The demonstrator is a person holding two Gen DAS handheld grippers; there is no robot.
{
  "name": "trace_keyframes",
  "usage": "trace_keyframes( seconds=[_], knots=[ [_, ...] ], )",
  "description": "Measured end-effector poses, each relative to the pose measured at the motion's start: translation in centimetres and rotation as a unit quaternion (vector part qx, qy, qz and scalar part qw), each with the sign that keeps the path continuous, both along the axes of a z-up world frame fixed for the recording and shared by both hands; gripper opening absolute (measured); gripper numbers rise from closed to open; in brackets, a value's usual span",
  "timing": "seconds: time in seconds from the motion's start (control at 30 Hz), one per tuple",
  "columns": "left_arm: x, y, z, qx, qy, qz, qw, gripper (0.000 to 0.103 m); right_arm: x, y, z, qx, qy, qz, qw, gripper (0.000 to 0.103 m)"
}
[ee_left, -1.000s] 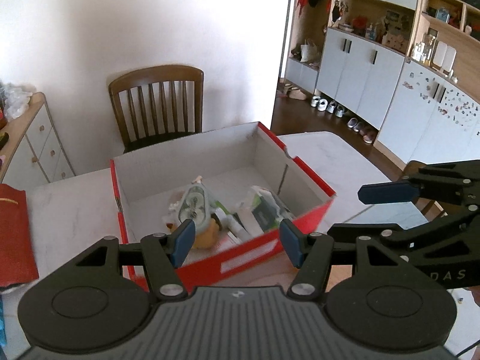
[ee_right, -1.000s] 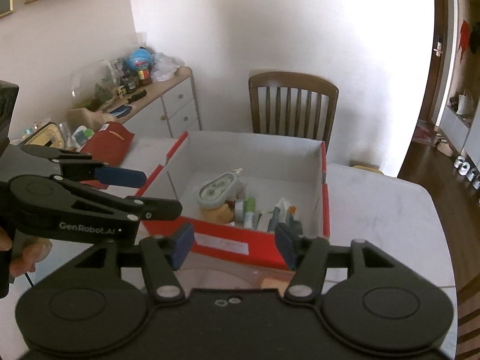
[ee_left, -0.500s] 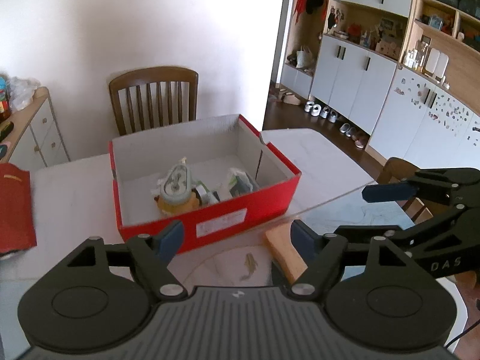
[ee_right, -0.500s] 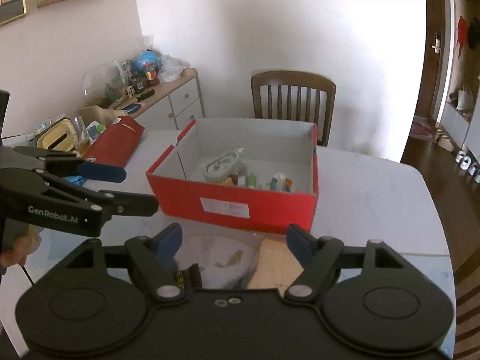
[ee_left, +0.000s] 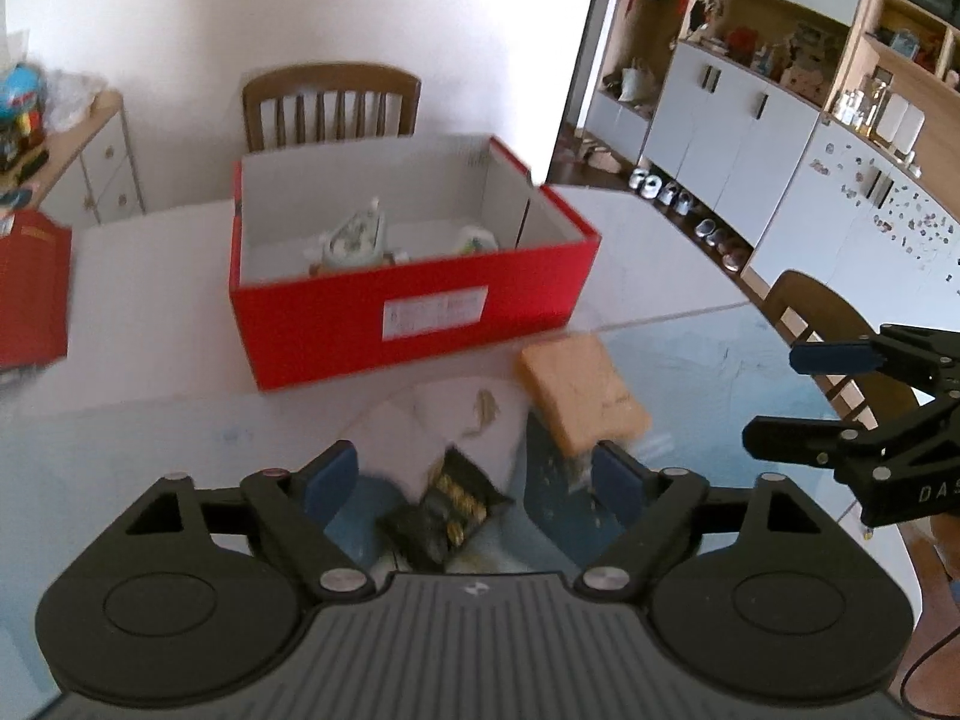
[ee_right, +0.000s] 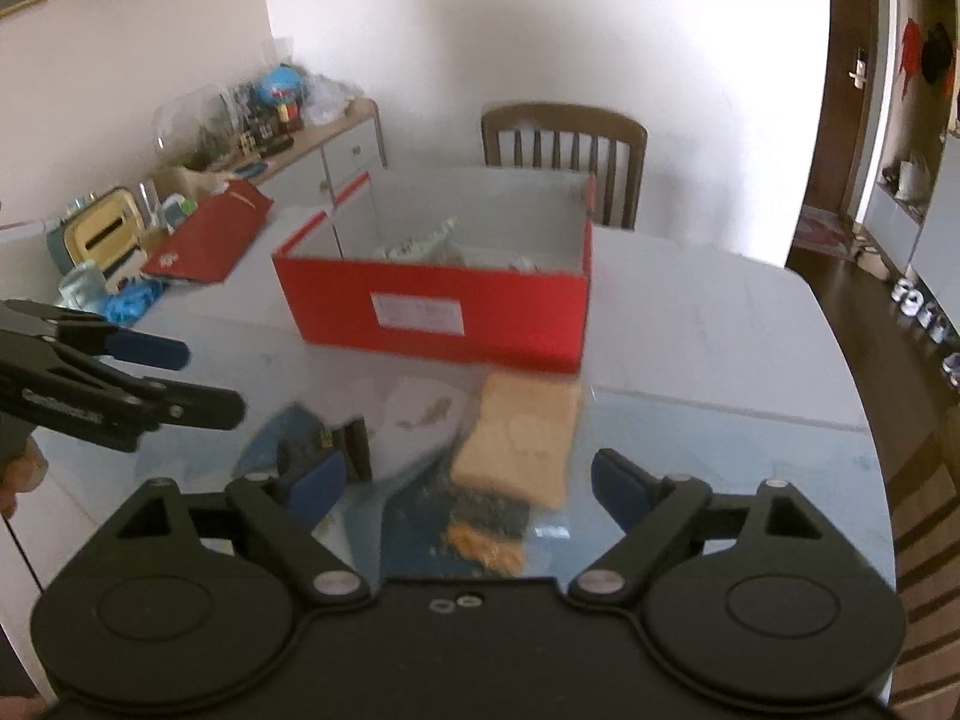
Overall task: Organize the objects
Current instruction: 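Withdraw both grippers from the box back over the table items, then move the left gripper over the white tooth plush while the right approaches the bread packet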
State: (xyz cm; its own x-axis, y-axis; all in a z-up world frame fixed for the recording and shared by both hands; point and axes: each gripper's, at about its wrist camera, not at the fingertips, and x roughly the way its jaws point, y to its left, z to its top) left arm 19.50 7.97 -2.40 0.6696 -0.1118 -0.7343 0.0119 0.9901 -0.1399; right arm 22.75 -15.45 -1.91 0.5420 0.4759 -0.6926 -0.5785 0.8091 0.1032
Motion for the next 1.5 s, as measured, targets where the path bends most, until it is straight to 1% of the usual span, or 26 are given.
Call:
trace_keyframes(
  seconds=[0.03, 0.1, 0.13, 0.3, 0.53, 0.73, 0.87, 1.0, 1.13, 1.3, 1.43, 1.5],
  knots=[
    [-0.4, 0.0, -0.4, -0.002, 0.003, 0.003, 1.0, 0.092, -0.2, -0.1, -0.4, -0.003, 0.003, -0.001, 1.0, 0.089],
    [-1.0, 0.0, -1.2, -0.007, 0.01, 0.008, 0.9999, 0.102, -0.6, -0.4, -1.4, -0.01, 0.01, -0.004, 1.0, 0.089],
    [-1.3, -0.1, -1.6, -0.009, 0.014, 0.01, 0.9998, 0.102, -0.8, -0.5, -1.8, -0.014, 0.014, -0.005, 1.0, 0.089],
    [-2.7, -0.5, -3.9, -0.017, 0.034, 0.015, 0.9992, 0.102, -1.4, -1.2, -3.6, -0.025, 0.032, -0.011, 0.999, 0.089],
    [-4.2, -1.8, -6.7, -0.024, 0.041, 0.004, 0.9989, 0.103, -1.5, -1.5, -5.5, -0.036, 0.05, -0.023, 0.998, 0.089],
    [-4.9, -2.2, -8.6, -0.017, 0.049, 0.006, 0.9986, 0.103, -0.4, -0.9, -6.7, -0.033, 0.059, -0.037, 0.997, 0.089],
    [-4.9, -2.2, -9.9, -0.012, 0.067, 0.012, 0.9976, 0.103, 0.3, -0.1, -7.8, -0.035, 0.07, -0.039, 0.996, 0.089],
    [-5.1, -2.1, -10.6, -0.013, 0.07, 0.015, 0.9974, 0.103, 1.0, 0.6, -8.9, -0.037, 0.08, -0.044, 0.995, 0.089],
    [-5.0, -2.1, -11.1, -0.007, 0.066, 0.012, 0.9977, 0.103, 1.5, 1.4, -9.7, -0.041, 0.083, -0.05, 0.994, 0.089],
    [-4.9, -2.4, -12.0, 0.006, 0.072, -0.008, 0.9974, 0.103, 2.1, 2.1, -10.4, -0.047, 0.09, -0.058, 0.993, 0.089],
    [-4.9, -2.9, -12.2, 0.029, 0.064, -0.029, 0.9971, 0.103, 2.7, 2.4, -10.9, -0.05, 0.1, -0.067, 0.991, 0.089],
    [-4.7, -3.2, -12.3, 0.046, 0.065, -0.037, 0.9961, 0.103, 3.0, 2.7, -11.1, -0.049, 0.104, -0.071, 0.991, 0.089]
  ],
)
